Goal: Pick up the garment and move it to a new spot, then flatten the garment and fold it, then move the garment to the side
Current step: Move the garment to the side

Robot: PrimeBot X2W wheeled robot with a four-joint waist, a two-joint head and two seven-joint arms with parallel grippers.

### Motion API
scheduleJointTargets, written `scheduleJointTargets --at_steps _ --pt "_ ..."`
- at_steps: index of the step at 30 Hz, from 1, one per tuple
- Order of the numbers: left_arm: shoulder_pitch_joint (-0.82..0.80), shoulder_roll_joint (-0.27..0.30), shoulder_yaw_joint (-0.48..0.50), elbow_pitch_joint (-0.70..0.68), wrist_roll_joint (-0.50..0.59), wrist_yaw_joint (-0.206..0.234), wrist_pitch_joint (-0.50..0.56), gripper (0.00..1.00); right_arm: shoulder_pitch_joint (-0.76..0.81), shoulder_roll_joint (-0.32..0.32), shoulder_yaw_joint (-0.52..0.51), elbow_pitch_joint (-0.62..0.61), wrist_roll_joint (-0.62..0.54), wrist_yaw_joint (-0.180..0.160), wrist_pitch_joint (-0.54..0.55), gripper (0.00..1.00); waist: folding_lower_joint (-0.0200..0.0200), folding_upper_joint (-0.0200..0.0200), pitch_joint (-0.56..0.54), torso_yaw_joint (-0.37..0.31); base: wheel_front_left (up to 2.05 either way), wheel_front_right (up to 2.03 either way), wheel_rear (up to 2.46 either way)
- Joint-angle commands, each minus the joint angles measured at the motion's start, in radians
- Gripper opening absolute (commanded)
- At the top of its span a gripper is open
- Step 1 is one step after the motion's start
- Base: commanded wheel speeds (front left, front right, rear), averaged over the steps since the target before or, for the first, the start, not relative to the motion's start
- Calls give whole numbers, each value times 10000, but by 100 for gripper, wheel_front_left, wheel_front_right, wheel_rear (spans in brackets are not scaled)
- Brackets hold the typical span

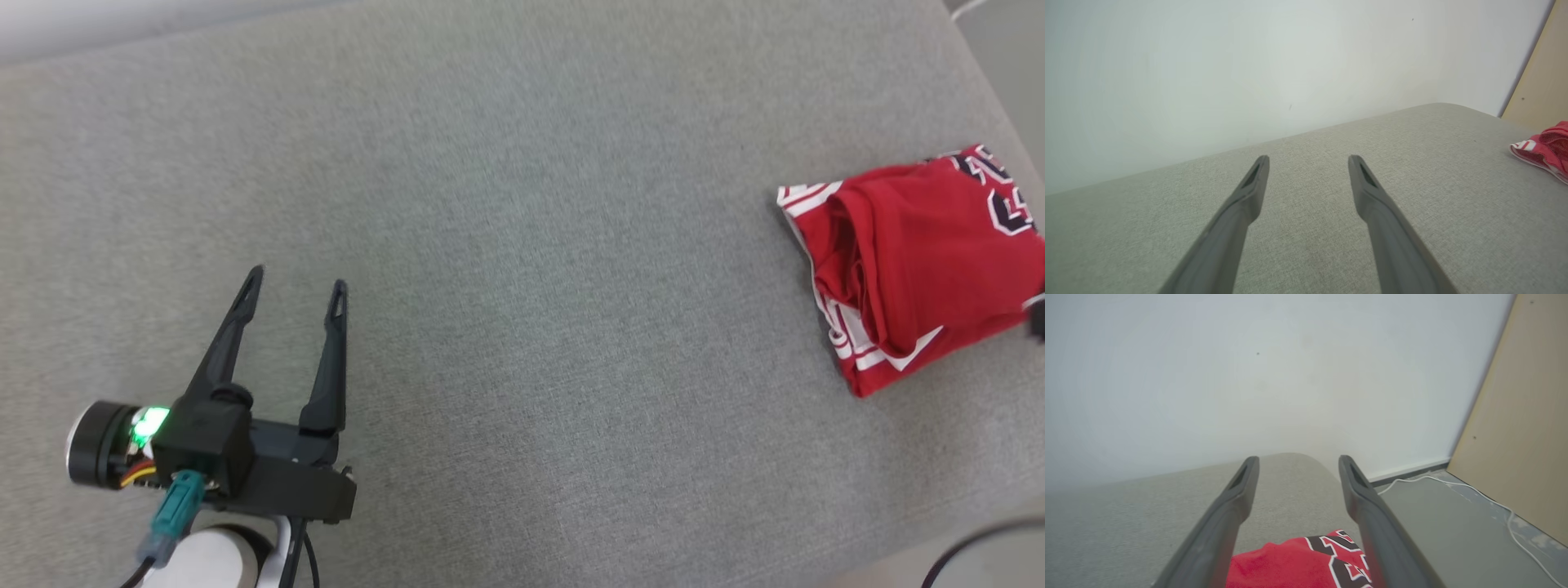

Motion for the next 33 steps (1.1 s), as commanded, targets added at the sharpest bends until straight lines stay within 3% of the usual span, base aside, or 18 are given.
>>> scheduleJointTargets --at_steps 1,6,17,24,33 --pt "226 -6 57 65 -149 74 -127 100 409 210 30 -362 -136 -10 -29 100 1 0 -512 306 0 0 0" --pt "561 -79 194 193 -320 168 -376 100 1342 689 12 -1753 -816 -10 259 100 1 0 -893 620 0 0 0" --pt "1390 -221 365 537 -839 226 -954 100 4200 2443 -518 -4629 -2071 -10 1644 100 1 0 -2010 1553 0 0 0" --pt "1942 -309 479 799 -1176 210 -1241 100 5373 3104 -419 -5668 -2567 -10 2308 100 1 0 -2601 1871 0 0 0" --pt "2467 -328 593 924 -1243 376 -1433 100 6301 3632 -183 -6127 -2954 -10 2637 100 1 0 -3129 2159 0 0 0"
